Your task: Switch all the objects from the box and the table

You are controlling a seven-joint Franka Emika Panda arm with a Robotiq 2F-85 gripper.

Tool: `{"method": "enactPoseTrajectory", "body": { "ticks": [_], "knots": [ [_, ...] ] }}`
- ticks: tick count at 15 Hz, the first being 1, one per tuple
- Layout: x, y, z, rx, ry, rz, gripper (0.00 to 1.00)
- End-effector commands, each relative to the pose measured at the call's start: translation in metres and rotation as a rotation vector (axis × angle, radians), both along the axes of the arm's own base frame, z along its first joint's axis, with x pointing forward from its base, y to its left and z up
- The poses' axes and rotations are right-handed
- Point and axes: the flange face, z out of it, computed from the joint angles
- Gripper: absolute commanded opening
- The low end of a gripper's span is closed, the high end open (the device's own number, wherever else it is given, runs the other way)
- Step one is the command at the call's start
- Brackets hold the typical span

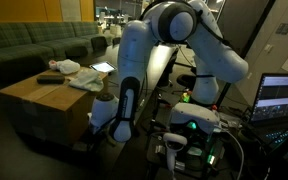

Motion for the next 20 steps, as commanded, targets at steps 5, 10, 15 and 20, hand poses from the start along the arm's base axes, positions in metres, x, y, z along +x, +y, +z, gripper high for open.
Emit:
{"method": "enactPoseTrajectory", "body": {
  "ticks": [5, 10, 15, 20],
  "knots": [
    [-0.021, -0.014, 0.090, -0.054, -0.001, 0.047, 0.34],
    [-0.024, -0.030, 0.143, -0.104, 0.018, 0.058, 0.34],
    [-0.007, -0.037, 0.192, -0.208, 0.007, 0.095, 0.34],
    [0.020, -0.031, 0.233, -0.315, -0.012, 0.143, 0.34]
  ]
}}
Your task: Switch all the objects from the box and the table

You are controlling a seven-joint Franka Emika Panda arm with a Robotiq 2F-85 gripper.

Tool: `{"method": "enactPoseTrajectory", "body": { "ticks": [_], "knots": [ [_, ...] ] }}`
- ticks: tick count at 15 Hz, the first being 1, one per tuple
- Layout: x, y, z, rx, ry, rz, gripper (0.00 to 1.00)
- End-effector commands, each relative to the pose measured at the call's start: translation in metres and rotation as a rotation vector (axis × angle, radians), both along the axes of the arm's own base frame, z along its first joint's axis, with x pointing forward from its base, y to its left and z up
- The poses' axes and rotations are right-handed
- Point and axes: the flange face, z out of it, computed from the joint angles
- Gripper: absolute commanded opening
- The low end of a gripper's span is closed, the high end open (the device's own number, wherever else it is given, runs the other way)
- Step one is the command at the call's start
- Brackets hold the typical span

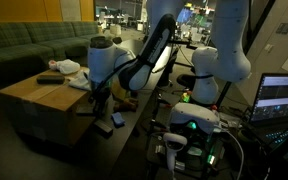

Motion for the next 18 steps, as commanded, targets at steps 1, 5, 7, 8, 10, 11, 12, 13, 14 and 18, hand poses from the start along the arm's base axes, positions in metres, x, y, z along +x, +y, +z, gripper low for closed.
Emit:
{"method": "enactPoseTrajectory", "body": {
  "ticks": [1, 5, 7, 8, 10, 11, 12, 13, 14, 18],
  "knots": [
    [0.023, 0.003, 0.037, -0.050, -0.025, 0.028, 0.34],
    [0.064, -0.002, 0.066, -0.071, -0.069, 0.069, 0.34],
    [0.089, -0.010, 0.075, -0.064, -0.079, 0.082, 0.34],
    [0.101, -0.015, 0.078, -0.067, -0.088, 0.084, 0.34],
    [0.125, -0.025, 0.077, -0.063, -0.089, 0.098, 0.34],
    [0.136, -0.030, 0.075, -0.059, -0.084, 0.103, 0.34],
    [0.146, -0.033, 0.069, -0.054, -0.072, 0.110, 0.34],
    [0.155, -0.036, 0.064, -0.056, -0.067, 0.116, 0.34],
    [0.162, -0.038, 0.061, -0.054, -0.062, 0.124, 0.34],
    [0.188, -0.039, 0.035, -0.051, -0.025, 0.141, 0.34]
  ]
}}
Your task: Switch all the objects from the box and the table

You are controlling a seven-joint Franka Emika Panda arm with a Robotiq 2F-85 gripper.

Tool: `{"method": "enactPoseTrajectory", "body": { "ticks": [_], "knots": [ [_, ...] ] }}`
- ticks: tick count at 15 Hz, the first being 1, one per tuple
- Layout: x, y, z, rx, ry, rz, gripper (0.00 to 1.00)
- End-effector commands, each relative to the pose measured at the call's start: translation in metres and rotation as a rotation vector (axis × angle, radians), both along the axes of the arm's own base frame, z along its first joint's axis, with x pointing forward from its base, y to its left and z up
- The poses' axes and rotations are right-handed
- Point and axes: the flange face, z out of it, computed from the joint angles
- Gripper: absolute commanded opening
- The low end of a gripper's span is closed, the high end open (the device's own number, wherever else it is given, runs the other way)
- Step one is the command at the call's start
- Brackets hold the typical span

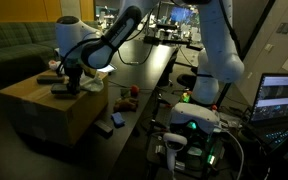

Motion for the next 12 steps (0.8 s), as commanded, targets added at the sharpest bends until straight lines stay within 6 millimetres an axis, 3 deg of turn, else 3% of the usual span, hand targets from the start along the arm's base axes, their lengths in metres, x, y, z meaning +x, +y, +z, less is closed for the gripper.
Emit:
{"method": "enactPoseTrajectory", "body": {
  "ticks": [1, 5, 6, 7, 9, 11, 12],
  "knots": [
    [0.027, 0.006, -0.010, 0.009, 0.041, 0.022, 0.34],
    [0.039, 0.008, -0.007, 0.011, 0.046, 0.009, 0.34],
    [0.040, 0.008, -0.004, 0.013, 0.053, 0.007, 0.44],
    [0.039, 0.007, -0.001, 0.013, 0.058, 0.003, 0.84],
    [0.035, 0.007, 0.010, 0.016, 0.083, 0.004, 0.84],
    [0.028, 0.006, 0.023, 0.020, 0.109, 0.009, 0.99],
    [0.025, 0.005, 0.031, 0.029, 0.121, 0.009, 1.00]
  ]
}}
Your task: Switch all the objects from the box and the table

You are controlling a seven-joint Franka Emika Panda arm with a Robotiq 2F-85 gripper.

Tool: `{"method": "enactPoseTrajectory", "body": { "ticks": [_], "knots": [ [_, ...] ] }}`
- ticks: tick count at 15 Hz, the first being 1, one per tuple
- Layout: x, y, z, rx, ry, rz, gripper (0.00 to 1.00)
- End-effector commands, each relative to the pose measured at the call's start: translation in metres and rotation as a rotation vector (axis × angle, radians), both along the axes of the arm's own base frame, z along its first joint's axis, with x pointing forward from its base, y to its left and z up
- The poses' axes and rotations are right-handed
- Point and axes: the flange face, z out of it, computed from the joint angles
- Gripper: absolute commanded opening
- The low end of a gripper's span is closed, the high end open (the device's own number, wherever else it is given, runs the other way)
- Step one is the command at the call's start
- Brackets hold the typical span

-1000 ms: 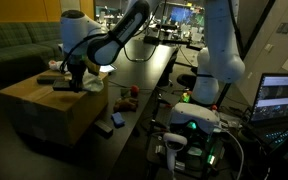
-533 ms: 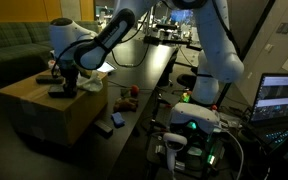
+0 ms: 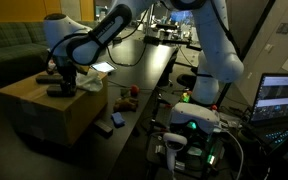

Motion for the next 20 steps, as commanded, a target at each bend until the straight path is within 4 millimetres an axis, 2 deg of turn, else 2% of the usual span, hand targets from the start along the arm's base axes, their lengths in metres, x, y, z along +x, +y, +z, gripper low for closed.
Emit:
{"method": "enactPoseTrajectory", "body": {
  "ticks": [1, 4, 5, 8, 12, 15, 20],
  "knots": [
    [-0.011, -0.001, 0.039, 0.042, 0.056, 0.017, 1.00],
    [-0.027, -0.008, 0.072, 0.071, 0.079, -0.008, 1.00],
    [-0.036, -0.016, 0.088, 0.081, 0.089, -0.023, 1.00],
    [-0.068, -0.045, 0.127, 0.098, 0.094, -0.105, 1.00],
    [-0.121, -0.089, 0.164, 0.125, 0.096, -0.230, 1.00],
    [-0.167, -0.121, 0.180, 0.157, 0.104, -0.303, 1.00],
    [-0.244, -0.175, 0.189, 0.216, 0.084, -0.360, 1.00]
  ]
}}
